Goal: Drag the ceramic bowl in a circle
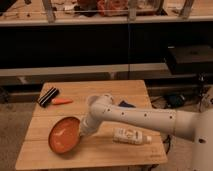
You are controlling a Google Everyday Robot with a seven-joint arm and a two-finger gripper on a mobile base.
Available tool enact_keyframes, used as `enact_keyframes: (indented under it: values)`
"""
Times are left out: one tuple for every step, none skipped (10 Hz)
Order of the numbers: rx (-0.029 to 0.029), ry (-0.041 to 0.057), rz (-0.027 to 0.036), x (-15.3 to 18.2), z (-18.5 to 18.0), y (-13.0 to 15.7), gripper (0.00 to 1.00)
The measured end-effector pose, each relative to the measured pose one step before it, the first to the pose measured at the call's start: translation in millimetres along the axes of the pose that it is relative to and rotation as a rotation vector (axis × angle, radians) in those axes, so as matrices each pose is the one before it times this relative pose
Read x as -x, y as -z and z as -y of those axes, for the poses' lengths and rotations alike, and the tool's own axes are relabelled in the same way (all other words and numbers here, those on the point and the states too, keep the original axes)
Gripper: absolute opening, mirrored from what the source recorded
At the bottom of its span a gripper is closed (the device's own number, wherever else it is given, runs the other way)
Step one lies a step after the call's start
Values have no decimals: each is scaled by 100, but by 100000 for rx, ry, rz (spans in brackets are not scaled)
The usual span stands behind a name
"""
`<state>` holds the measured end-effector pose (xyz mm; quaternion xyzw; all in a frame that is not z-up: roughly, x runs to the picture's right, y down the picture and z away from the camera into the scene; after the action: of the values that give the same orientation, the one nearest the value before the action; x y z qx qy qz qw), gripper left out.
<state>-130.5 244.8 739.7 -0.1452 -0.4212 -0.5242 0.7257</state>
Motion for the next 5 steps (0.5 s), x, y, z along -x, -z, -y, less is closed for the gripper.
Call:
enact_keyframes:
  values:
    - [-299, 3787, 2255, 1495, 980, -285, 0]
    - [-469, 3017, 1574, 659, 1094, -444, 0]
    - [-461, 2465, 729, 123, 1010, -418, 0]
    - [-663, 2742, 89, -215, 1242, -442, 0]
    - [-751, 2198, -223, -484, 1063, -374, 0]
